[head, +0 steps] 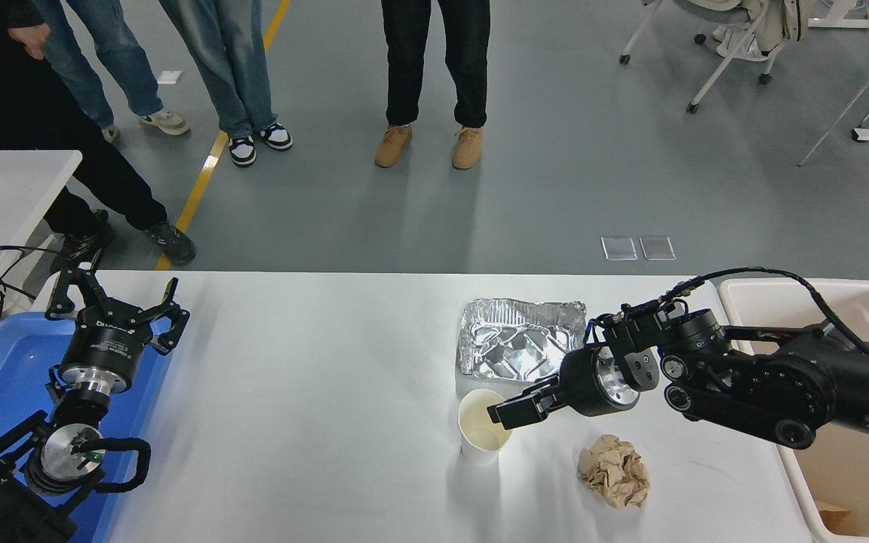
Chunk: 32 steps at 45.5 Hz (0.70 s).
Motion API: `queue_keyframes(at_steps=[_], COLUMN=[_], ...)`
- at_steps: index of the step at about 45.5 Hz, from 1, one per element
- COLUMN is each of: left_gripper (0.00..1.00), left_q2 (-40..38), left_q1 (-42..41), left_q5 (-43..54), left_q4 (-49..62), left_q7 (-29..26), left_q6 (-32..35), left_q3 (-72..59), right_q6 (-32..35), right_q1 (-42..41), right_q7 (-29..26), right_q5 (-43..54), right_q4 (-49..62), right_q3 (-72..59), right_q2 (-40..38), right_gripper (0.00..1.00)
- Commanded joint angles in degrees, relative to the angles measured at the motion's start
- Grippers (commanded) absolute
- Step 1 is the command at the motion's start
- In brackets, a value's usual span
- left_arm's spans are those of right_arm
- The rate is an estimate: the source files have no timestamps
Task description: Clean the table surface
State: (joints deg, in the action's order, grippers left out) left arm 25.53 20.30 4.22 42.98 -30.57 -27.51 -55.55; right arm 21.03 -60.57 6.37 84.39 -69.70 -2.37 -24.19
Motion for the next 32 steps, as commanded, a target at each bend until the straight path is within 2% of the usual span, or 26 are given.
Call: queue_keyframes(at_steps=[1,23,32], left_gripper=[0.99,0.99,0.99], left_q2=[0.05,-0.04,-0.04], left_q1=[0.0,0.0,0.0], left_q5=[0.0,0.0,0.0], left_q4=[0.0,0.0,0.0], left_q7=[-0.02,-0.02,-0.02], left_q6=[0.0,0.0,0.0], left_q3=[0.0,0.0,0.0], right_q6=[-0.11,-0.29,-0.38], right_q1=[0.37,1.51,1.95], right_q7=[0.04,0.04,0.04], right_q5=[0.52,0.43,0.43], right_q4=[1.14,7.38,8.79], right_q3=[-1.05,-1.14,-1.05], right_q2=[0.99,8.63,9.34], right_gripper=[0.99,0.99,0.99])
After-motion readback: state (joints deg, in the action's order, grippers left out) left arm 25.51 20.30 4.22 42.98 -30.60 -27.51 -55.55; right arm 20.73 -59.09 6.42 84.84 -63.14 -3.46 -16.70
